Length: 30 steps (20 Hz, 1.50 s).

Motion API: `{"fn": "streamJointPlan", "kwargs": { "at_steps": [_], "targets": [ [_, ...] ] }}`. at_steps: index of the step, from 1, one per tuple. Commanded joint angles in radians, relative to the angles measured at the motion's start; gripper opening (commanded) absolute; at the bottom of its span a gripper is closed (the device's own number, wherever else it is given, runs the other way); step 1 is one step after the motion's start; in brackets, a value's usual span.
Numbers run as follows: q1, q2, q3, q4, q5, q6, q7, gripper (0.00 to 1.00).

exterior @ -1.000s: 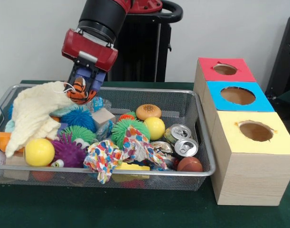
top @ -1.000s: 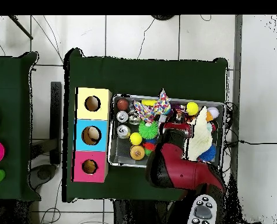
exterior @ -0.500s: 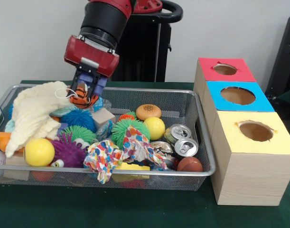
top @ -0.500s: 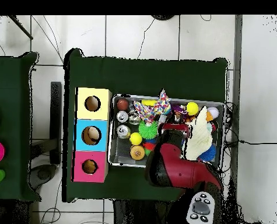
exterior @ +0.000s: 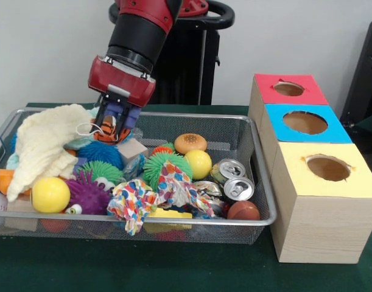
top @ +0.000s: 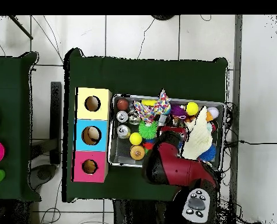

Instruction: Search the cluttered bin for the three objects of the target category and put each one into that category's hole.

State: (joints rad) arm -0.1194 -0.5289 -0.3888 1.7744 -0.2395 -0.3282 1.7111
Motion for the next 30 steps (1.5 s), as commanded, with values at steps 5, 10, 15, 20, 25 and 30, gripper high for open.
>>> {"fn": "streamJointPlan", "kwargs": {
  "at_steps": [5, 10, 15, 20, 25, 30],
  "targets": [
    [0.075, 0.040, 0.020, 0.065, 0.141, 0.324, 0.192, 0.00],
    [0.077, 0.047, 0.020, 0.067, 0.114, 0.291, 0.196, 1.00],
    [0.081, 0.049, 0.019, 0.067, 0.106, 0.283, 0.190, 1.00],
    [0.071, 0.050, 0.033, 0.051, 0.103, 0.288, 0.180, 1.00],
    [0.047, 0.031, 0.065, 0.065, 0.106, 0.295, 0.185, 1.00],
    [0.000, 0.036, 0.126, 0.053, 0.091, 0.327, 0.155, 1.00]
  ]
}}
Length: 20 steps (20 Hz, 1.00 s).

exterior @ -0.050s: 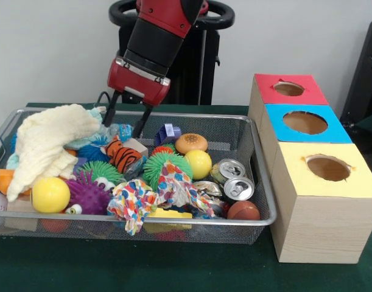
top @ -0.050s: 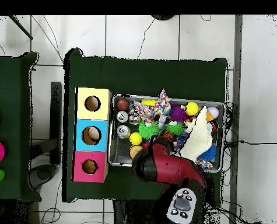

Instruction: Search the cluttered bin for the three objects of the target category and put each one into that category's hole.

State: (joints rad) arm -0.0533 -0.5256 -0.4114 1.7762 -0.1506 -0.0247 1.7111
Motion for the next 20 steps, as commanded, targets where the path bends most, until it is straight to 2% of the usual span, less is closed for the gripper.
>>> {"fn": "streamJointPlan", "kwargs": {
  "at_steps": [1, 3, 5, 8, 13, 20],
  "targets": [
    [-0.085, 0.045, 0.168, 0.046, -0.007, 0.027, 0.143, 1.00],
    [-0.105, 0.072, 0.186, 0.022, -0.021, 0.044, 0.115, 1.00],
    [-0.146, 0.086, 0.234, -0.006, -0.069, 0.097, 0.035, 1.00],
    [-0.204, 0.076, 0.309, -0.032, -0.131, 0.191, -0.074, 1.00],
    [-0.267, 0.046, 0.410, -0.060, -0.206, 0.331, -0.186, 1.00],
    [-0.338, 0.042, 0.558, -0.121, -0.295, 0.544, -0.329, 1.00]
  ]
}}
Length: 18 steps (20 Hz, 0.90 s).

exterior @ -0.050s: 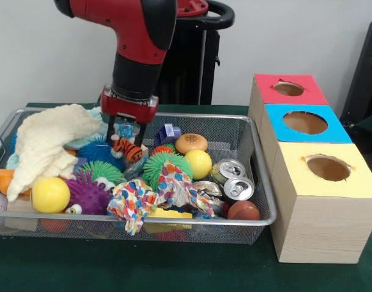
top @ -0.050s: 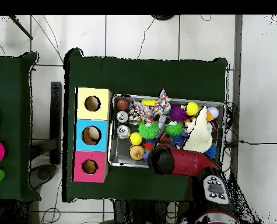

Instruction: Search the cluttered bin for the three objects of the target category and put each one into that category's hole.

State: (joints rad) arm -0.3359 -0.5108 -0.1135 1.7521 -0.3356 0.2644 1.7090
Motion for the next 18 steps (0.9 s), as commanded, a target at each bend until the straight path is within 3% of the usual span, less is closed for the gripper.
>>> {"fn": "streamJointPlan", "kwargs": {
  "at_steps": [1, 8, 12, 18],
  "targets": [
    [-0.064, 0.028, 0.279, -0.105, -0.123, 0.277, -0.338, 1.00],
    [-0.115, 0.009, 0.365, -0.148, -0.184, 0.336, -0.345, 1.00],
    [-0.154, -0.008, 0.413, -0.147, -0.177, 0.307, -0.276, 1.00],
    [-0.145, -0.077, 0.431, -0.171, -0.181, 0.379, -0.266, 1.00]
  ]
}}
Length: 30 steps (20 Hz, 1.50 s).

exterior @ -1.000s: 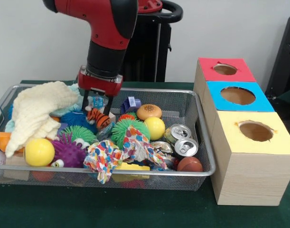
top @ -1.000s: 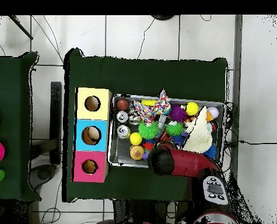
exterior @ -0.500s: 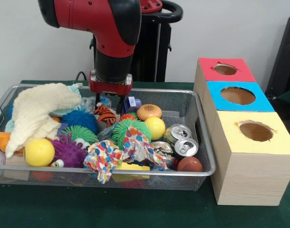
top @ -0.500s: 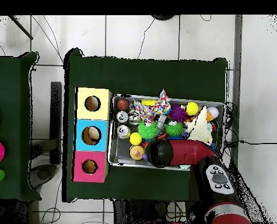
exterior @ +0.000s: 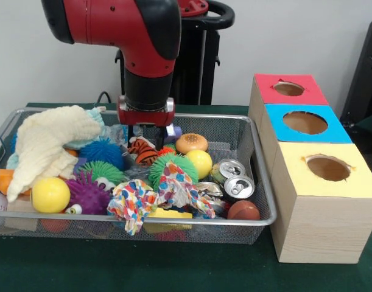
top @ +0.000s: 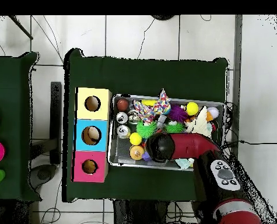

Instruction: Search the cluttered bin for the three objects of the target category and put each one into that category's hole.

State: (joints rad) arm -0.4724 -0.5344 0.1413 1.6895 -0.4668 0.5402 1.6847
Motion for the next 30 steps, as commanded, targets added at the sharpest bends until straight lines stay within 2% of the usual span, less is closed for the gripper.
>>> {"fn": "streamJointPlan", "kwargs": {
  "at_steps": [1, 5, 9, 17, 21, 22, 25, 27, 30],
  "targets": [
    [-0.012, -0.060, 0.183, -0.111, -0.049, 0.115, -0.247, 1.00],
    [-0.012, -0.087, 0.198, -0.110, -0.050, 0.150, -0.255, 1.00],
    [0.002, -0.101, 0.208, -0.086, -0.059, 0.144, -0.229, 1.00],
    [0.021, -0.052, 0.189, -0.063, -0.115, 0.054, -0.156, 1.00],
    [0.044, -0.058, 0.155, -0.044, -0.160, 0.004, -0.104, 1.00],
    [0.053, -0.064, 0.144, -0.038, -0.176, -0.011, -0.072, 0.00],
    [0.093, -0.066, 0.105, -0.034, -0.178, -0.009, -0.004, 0.00],
    [0.121, -0.077, 0.082, -0.012, -0.189, -0.056, 0.058, 0.00],
    [0.145, -0.088, 0.068, 0.004, -0.183, -0.078, 0.090, 0.00]
  ]
}}
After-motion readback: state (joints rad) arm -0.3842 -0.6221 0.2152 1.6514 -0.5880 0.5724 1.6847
